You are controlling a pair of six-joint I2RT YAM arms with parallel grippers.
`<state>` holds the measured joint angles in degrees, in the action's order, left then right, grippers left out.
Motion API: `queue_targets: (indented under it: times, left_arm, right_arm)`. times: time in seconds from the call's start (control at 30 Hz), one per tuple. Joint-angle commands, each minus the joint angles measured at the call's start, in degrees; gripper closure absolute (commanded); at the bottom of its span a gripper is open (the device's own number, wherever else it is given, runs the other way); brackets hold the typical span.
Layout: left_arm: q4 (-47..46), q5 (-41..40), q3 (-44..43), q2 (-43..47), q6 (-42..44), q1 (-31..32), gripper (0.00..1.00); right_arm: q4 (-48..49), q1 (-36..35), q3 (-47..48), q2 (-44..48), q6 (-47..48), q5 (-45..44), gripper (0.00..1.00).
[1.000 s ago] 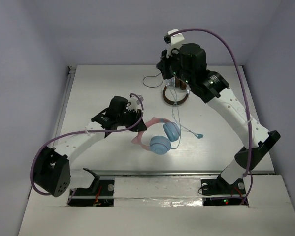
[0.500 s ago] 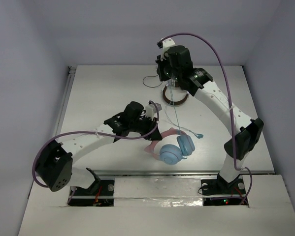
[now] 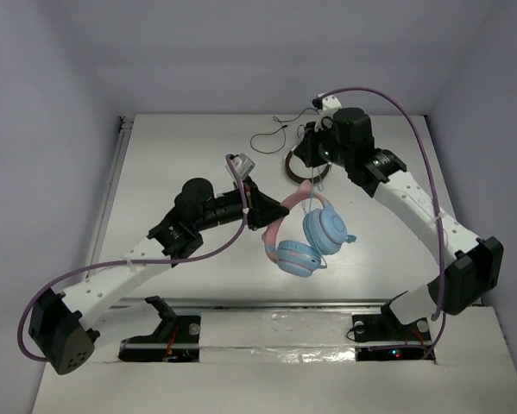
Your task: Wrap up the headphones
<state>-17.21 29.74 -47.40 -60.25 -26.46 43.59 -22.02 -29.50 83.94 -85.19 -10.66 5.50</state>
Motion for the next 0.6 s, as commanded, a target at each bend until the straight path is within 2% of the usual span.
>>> queue_targets:
  times: [0.0,0.17,0.3,0.4,0.43,0.5,0.57]
  left_arm:
    - [-18.52,3.48,2.3,2.76,-7.63,0.35,1.0]
    - [-24.52,-0.11,4.59,7.33,-9.49,0.35,1.0]
    - [-27.26,-8.88,4.33,10.15,-10.37,0.35,1.0]
    - [-25.69,-12.23,2.06,10.85,-10.11,0.35,1.0]
    - [-25.5,-12.33,1.44,10.59,-10.1,0.35,1.0]
    - [-24.02,-13.12,-0.93,10.07,-10.02,0.35,1.0]
    - [-22.7,-13.13,-2.25,9.27,-9.58,0.35,1.0]
  right_arm:
    - [10.59,0.05,-2.81,3.62,-1.12,14.76,1.0]
    - [15.86,1.37,-8.43,6.0,-1.38,21.48,0.99]
    - [18.06,1.9,-11.94,7.05,-2.26,25.07,0.97]
    - [22.53,1.9,-15.72,9.42,-3.23,28.85,0.94]
    - [26.81,1.9,-18.61,10.03,-3.75,29.91,0.93]
    - [29.83,1.9,-21.18,11.01,-5.51,32.19,0.86]
    - [32.56,1.9,-23.29,10.92,-6.65,33.08,0.84]
